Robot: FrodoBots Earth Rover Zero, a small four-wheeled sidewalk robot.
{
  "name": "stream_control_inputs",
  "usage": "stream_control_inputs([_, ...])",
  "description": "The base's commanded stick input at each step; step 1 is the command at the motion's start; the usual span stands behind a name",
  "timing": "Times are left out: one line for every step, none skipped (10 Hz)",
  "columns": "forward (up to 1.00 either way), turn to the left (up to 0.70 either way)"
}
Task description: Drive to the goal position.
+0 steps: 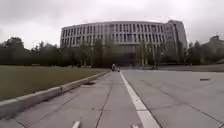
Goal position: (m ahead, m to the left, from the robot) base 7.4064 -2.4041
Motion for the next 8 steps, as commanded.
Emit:
stream_control_inputs([0.70, 0.00])
stream_control_inputs([0.70, 0.00])
stream_control_inputs([0.70, 0.00])
stream_control_inputs([0.70, 0.00])
stream_control_inputs([0.70, 0.00])
stream_control_inputs([0.70, 0.00])
stream_control_inputs([0.70, 0.00])
stream_control_inputs([0.70, 0.00])
